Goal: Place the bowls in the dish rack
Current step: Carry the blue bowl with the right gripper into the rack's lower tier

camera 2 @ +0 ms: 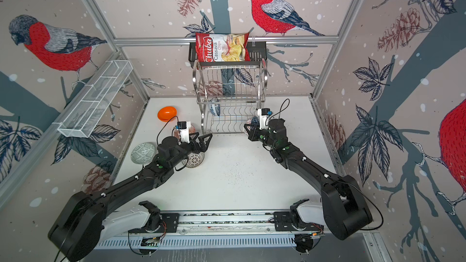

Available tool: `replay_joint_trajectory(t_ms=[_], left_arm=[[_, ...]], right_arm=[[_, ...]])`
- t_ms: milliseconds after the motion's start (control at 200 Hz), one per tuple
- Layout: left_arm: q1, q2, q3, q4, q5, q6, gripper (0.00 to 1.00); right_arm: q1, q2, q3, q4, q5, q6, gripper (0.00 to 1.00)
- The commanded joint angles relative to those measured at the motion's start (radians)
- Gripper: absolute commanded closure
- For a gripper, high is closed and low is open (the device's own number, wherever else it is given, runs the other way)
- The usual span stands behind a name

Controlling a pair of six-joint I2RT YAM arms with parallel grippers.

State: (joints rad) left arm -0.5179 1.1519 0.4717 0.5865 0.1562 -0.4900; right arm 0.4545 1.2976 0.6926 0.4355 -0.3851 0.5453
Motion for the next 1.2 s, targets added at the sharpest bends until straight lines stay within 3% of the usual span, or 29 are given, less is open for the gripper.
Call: replay_joint_trajectory(t_ms=[0,65,795,1196], left_arm=[[-0.008,0.029,-0.03,0.179,0.045,0.021,0.02],[-0.016,0.04,-0.062,0.241,0.043,0.033,0.02],[-0.043,0.068,-0.023,0.126,-0.033,0.099,0.02],[-0.032,0.058,-0.025,0.117,-0.049,0.087,0.02]], right_arm=[[-0.012,0.025,-0.014,0.243,-0.099,0.067,1.0],[-0.011,0.049,-0.021,0.306,-0.111,0.091,1.0],[0.05,0.41,0.064,0.801,-0.129,0.421,1.0],[0.079,0.538,0.18,0.789,-0.092,0.488,1.0]])
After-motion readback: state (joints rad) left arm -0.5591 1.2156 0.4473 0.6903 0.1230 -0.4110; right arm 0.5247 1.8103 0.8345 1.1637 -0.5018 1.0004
